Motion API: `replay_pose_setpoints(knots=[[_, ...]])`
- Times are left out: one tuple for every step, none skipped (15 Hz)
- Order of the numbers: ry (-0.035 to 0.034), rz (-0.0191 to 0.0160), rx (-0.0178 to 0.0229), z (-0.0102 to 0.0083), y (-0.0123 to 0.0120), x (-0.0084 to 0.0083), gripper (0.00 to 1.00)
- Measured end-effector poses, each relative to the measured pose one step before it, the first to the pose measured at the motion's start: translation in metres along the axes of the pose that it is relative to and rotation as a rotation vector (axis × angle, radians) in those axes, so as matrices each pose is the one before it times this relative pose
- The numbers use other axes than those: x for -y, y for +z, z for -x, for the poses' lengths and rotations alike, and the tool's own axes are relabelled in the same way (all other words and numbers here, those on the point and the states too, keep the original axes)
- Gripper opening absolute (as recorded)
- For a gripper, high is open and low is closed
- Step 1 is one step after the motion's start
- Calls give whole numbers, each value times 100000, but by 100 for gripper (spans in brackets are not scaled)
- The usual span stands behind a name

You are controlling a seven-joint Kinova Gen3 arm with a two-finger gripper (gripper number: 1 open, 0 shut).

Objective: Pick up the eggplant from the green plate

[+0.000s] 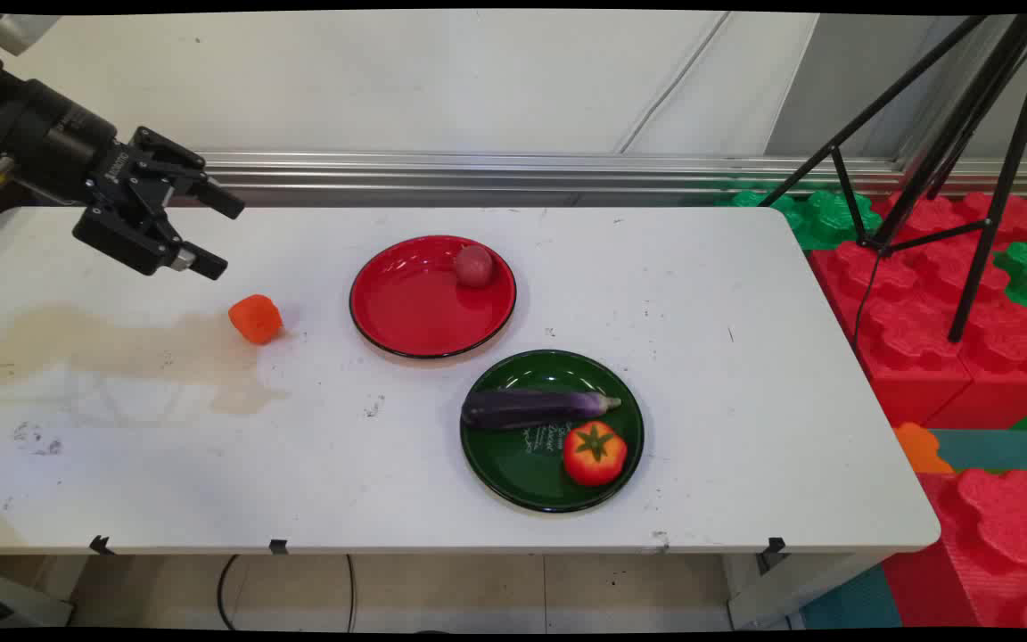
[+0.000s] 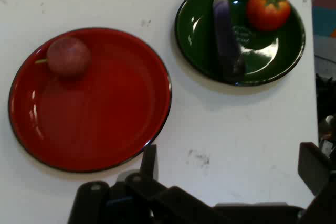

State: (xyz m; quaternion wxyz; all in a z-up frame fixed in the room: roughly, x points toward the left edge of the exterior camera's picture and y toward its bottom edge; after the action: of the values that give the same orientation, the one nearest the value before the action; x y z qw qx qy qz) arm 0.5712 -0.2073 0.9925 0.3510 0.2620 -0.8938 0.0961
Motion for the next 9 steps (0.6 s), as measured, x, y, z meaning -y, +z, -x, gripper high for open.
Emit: replay_pose_setpoints(knots=[[350,242,-408,-208,112,-175,100],[806,434,-453,-393,294,-267,100],[1371,424,-384,-518,456,-295,100],[1452,436,-259,-579,584,-239,100],[1232,387,-31,-534,637,-182,100],[1138,352,-148,-633,819,-177,100],[1028,395,-133,-651,898,-156,100],[884,384,98,-516,865,-146,100],[474,240,35,-322,587,-103,100]])
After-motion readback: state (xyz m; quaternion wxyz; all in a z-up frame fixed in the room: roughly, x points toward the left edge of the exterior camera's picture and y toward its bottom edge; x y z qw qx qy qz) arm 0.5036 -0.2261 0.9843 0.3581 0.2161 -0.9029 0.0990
